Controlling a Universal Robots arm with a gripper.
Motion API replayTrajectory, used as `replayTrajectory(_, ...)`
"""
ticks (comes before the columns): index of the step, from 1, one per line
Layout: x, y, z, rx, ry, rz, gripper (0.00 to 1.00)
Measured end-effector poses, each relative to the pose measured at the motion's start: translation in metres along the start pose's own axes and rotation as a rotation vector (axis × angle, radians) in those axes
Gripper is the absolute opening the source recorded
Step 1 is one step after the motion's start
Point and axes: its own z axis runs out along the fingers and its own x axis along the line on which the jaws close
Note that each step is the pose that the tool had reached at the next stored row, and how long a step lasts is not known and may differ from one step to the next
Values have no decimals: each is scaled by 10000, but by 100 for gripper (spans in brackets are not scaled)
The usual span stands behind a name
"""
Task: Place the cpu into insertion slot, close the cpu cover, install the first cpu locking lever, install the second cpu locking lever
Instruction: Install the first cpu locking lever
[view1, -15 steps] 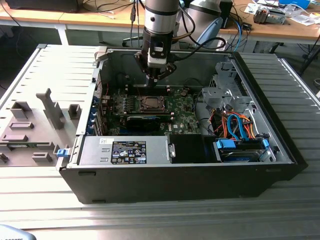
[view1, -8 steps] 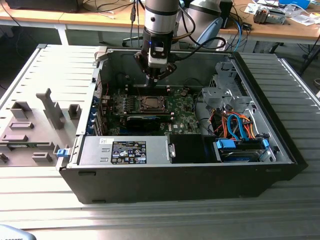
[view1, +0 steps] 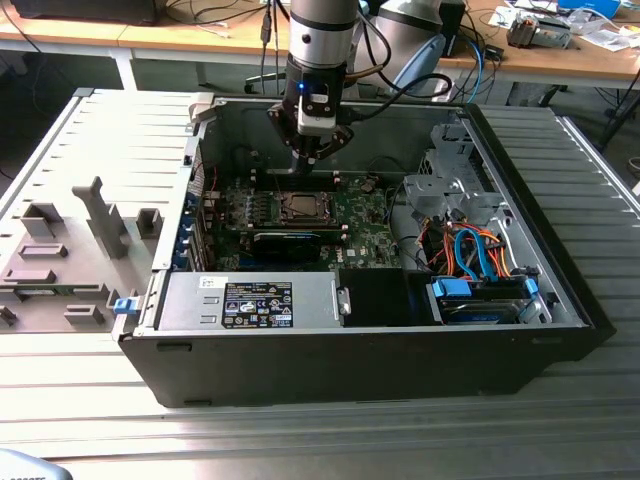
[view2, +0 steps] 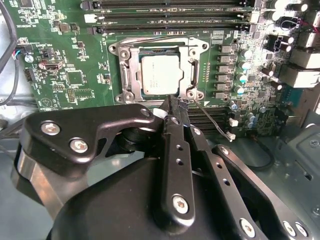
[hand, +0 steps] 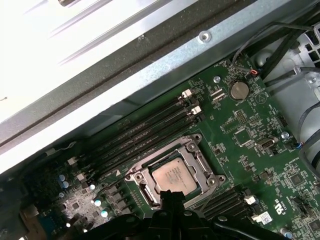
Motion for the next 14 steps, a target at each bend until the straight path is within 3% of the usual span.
replayTrajectory(14, 0, 0, 0, 11, -14, -425, 11)
